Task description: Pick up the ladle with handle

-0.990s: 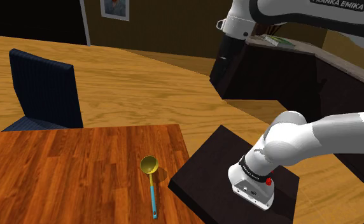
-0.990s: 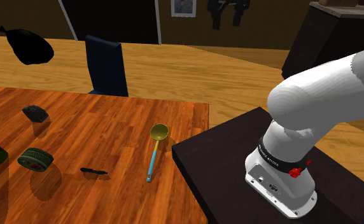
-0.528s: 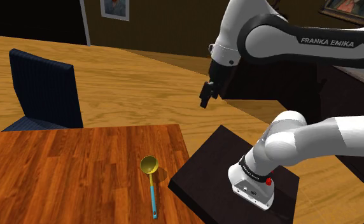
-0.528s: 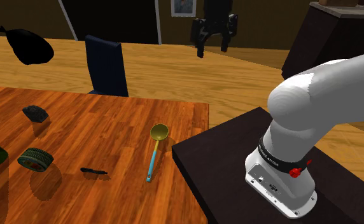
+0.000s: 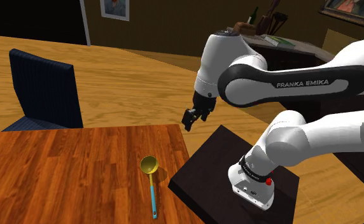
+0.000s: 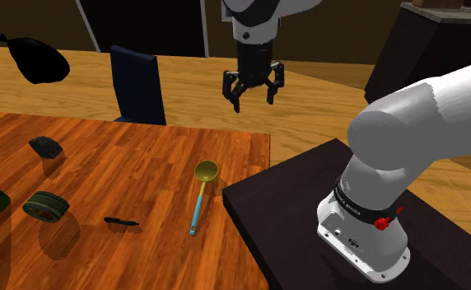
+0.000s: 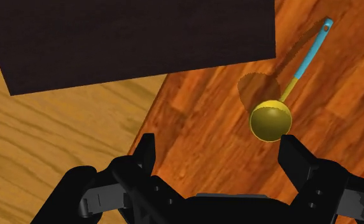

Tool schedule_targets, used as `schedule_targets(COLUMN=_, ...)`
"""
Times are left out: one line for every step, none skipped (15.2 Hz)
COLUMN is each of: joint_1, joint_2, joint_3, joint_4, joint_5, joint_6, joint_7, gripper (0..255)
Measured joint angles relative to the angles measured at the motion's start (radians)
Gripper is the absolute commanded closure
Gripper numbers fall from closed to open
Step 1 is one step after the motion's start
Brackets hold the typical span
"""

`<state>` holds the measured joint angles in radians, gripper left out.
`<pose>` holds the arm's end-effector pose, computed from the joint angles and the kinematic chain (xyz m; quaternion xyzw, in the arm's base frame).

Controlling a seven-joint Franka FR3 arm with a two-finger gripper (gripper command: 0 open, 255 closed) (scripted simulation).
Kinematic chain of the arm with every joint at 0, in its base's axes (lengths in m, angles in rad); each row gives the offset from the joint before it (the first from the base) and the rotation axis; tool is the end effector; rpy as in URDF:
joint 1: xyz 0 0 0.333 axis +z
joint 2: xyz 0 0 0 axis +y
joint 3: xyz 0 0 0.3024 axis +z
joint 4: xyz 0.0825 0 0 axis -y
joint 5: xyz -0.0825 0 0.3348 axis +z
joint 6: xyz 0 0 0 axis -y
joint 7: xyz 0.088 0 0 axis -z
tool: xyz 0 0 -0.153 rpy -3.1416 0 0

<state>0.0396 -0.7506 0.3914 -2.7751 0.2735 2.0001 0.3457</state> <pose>0.2513 0.1268 0.3666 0.9972 -0.0707 -0.0189 0.0161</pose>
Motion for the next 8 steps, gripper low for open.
schedule_targets(joint_1=0.001, joint_2=0.021, joint_3=0.029, joint_4=-0.009, joint_5=0.012, joint_6=0.033, joint_7=0.035, gripper=0)
schedule_targets(joint_1=-0.001, joint_2=0.058, joint_3=0.065, joint_4=-0.01, joint_5=0.024, joint_6=0.073, joint_7=0.076, gripper=0)
schedule_targets(joint_1=0.003, joint_2=0.081, joint_3=0.1, joint_4=-0.021, joint_5=0.039, joint_6=0.109, joint_7=0.118, gripper=0)
schedule_targets(joint_1=0.002, joint_2=0.113, joint_3=0.137, joint_4=-0.033, joint_5=0.052, joint_6=0.154, joint_7=0.158, gripper=0)
schedule_targets(joint_1=-0.009, joint_2=0.152, joint_3=0.169, joint_4=-0.026, joint_5=0.053, joint_6=0.189, joint_7=0.197, gripper=0)
schedule_targets(joint_1=-0.025, joint_2=0.206, joint_3=0.21, joint_4=-0.014, joint_5=0.052, joint_6=0.234, joint_7=0.243, gripper=0)
schedule_targets(joint_1=-0.041, joint_2=0.259, joint_3=0.253, joint_4=0.001, joint_5=0.046, joint_6=0.274, joint_7=0.293, gripper=0)
schedule_targets(joint_1=-0.049, joint_2=0.28, joint_3=0.28, joint_4=-0.01, joint_5=0.045, joint_6=0.307, joint_7=0.332, gripper=0)
